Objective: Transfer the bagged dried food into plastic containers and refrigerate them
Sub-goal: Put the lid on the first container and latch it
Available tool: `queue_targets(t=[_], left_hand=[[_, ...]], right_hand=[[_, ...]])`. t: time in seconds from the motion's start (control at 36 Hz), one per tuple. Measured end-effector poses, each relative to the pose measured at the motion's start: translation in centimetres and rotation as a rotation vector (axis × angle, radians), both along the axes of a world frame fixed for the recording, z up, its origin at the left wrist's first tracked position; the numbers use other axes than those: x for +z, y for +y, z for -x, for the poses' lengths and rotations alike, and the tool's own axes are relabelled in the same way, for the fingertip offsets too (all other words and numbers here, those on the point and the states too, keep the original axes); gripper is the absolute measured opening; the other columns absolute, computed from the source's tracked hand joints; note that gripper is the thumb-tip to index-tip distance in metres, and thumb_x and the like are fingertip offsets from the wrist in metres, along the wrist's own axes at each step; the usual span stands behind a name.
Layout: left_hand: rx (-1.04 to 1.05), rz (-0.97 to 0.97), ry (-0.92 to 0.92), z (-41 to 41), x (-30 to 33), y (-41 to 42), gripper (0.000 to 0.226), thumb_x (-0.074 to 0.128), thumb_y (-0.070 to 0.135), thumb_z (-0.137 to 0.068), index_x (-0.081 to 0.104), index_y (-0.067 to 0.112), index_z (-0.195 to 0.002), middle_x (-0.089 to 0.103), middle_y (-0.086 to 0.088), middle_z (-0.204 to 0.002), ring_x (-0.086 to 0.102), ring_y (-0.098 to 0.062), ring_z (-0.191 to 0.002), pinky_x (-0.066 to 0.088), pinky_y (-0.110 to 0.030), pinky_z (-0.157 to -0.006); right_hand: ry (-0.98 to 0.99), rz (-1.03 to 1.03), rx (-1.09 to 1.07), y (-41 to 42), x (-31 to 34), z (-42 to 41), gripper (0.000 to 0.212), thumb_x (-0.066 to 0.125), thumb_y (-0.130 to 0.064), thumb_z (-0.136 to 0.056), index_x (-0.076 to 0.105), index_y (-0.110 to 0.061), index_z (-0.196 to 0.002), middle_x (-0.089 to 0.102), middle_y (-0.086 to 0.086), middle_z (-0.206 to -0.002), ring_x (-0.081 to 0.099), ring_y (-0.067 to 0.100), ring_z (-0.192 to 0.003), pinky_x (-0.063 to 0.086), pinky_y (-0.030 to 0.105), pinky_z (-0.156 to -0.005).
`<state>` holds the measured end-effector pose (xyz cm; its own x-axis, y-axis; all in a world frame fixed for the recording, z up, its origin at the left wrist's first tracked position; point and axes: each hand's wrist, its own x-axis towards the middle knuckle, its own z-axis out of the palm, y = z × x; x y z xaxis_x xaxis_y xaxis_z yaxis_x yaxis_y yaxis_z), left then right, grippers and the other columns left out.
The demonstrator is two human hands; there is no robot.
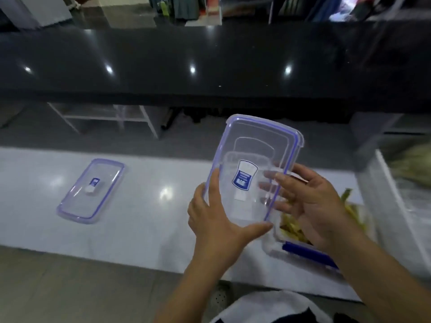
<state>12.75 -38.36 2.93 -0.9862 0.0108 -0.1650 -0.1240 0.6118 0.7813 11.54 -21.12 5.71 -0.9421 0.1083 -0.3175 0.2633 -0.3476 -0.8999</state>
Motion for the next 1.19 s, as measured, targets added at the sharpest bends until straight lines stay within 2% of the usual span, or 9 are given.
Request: queue_targets(t=[0.14, 0.28, 0.39, 0.53, 0.64, 0.75, 0.89, 1.0, 1.19], left_hand=[[-0.203, -0.23, -0.194, -1.3, 0.3, 4.3, 0.118, 0.087, 0.058, -0.06, 0.001, 0.069, -0.141, 0.032, 0.015, -0.147, 0.038, -0.01, -0.135, 0.039, -0.044, -0.112], [-0.209, -0.568, -0.424, -0.8, 1.3, 5.9, 0.061, 0.073, 0.026, -0.084, 0.049, 0.038, -0.138, 0.071, 0.001, -0.12, 0.069, -0.021, -0.109, 0.059, -0.044, -0.09], [-0.205, -0.649, -0.468, -1.7, 1.7, 8.4, 0.055, 0.067, 0.009, -0.085, 0.051, 0.03, -0.133, 0.074, -0.011, -0.112, 0.072, -0.032, -0.102, 0.059, -0.046, -0.076], [-0.167, -0.671, -0.361, -4.0, 1.7, 12.3, 0.051, 0.065, -0.002, -0.089, 0.062, 0.039, -0.119, 0.075, -0.011, -0.106, 0.073, -0.028, -0.098, 0.06, -0.039, -0.073], [-0.183, -0.748, -0.358, -5.8, 1.9, 14.9, 0.055, 0.063, -0.007, -0.087, 0.068, 0.042, -0.112, 0.076, -0.007, -0.105, 0.074, -0.024, -0.095, 0.06, -0.032, -0.07], [-0.257, -0.744, -0.377, -7.6, 1.7, 16.9, 0.059, 0.061, -0.013, -0.089, 0.057, 0.025, -0.133, 0.071, -0.01, -0.118, 0.069, -0.03, -0.109, 0.061, -0.036, -0.08], [-0.324, -0.621, -0.279, -8.1, 1.1, 17.0, 0.055, 0.061, -0.009, -0.091, 0.056, 0.02, -0.138, 0.065, 0.002, -0.13, 0.061, -0.018, -0.122, 0.052, -0.041, -0.103], [-0.06, -0.548, -0.061, -7.0, -0.5, 14.7, 0.038, 0.061, 0.001, -0.094, 0.067, 0.028, -0.121, 0.07, 0.011, -0.12, 0.064, -0.009, -0.116, 0.055, -0.025, -0.09], [0.018, 0.351, 0.308, -2.9, -10.8, 7.2, 0.033, 0.069, 0.021, -0.091, 0.067, 0.023, -0.124, 0.066, 0.003, -0.128, 0.059, -0.018, -0.121, 0.047, -0.051, -0.103]], right_hand=[[-0.047, 0.004, -0.061, 8.6, -0.4, -2.8, 0.044, 0.076, -0.024, -0.063, 0.069, -0.016, -0.106, 0.075, 0.017, -0.101, 0.074, 0.031, -0.087, 0.062, 0.043, -0.069], [-0.088, 0.015, 0.061, 14.8, -1.1, -4.1, 0.057, 0.073, -0.025, -0.063, 0.069, -0.016, -0.118, 0.072, 0.015, -0.092, 0.072, 0.026, -0.076, 0.061, 0.037, -0.062], [-0.051, -0.132, -0.014, 16.0, -1.2, -4.9, 0.069, 0.077, -0.025, -0.064, 0.06, -0.032, -0.131, 0.073, 0.01, -0.108, 0.074, 0.025, -0.083, 0.06, 0.036, -0.063], [0.038, -0.415, 0.04, 16.7, -0.3, -6.7, 0.099, 0.082, -0.051, -0.065, 0.019, -0.071, -0.138, 0.046, -0.028, -0.135, 0.056, 0.005, -0.121, 0.054, 0.023, -0.076], [0.047, -0.565, 0.226, 17.5, 0.3, -7.7, 0.116, 0.08, -0.076, -0.04, 0.015, -0.075, -0.136, 0.024, -0.032, -0.153, 0.03, 0.001, -0.141, 0.04, 0.042, -0.108], [0.102, -0.668, 0.325, 17.9, 0.0, -7.1, 0.126, 0.076, -0.076, -0.039, 0.004, -0.07, -0.141, 0.014, -0.042, -0.147, 0.022, -0.012, -0.136, 0.03, 0.026, -0.104], [0.139, -0.648, 0.474, 19.1, -0.5, -6.1, 0.119, 0.081, -0.067, -0.042, 0.013, -0.07, -0.14, 0.026, -0.04, -0.137, 0.034, -0.036, -0.106, 0.045, 0.005, -0.073], [0.175, -0.725, 0.517, 20.3, -0.9, -5.1, 0.119, 0.08, -0.071, -0.041, 0.012, -0.072, -0.138, 0.019, -0.032, -0.147, 0.028, -0.003, -0.134, 0.034, 0.03, -0.104], [0.231, -1.2, 0.55, 22.2, -1.3, -3.2, 0.129, 0.063, -0.094, -0.034, -0.001, -0.066, -0.143, 0.014, -0.015, -0.157, 0.031, 0.02, -0.136, 0.038, 0.046, -0.105]])
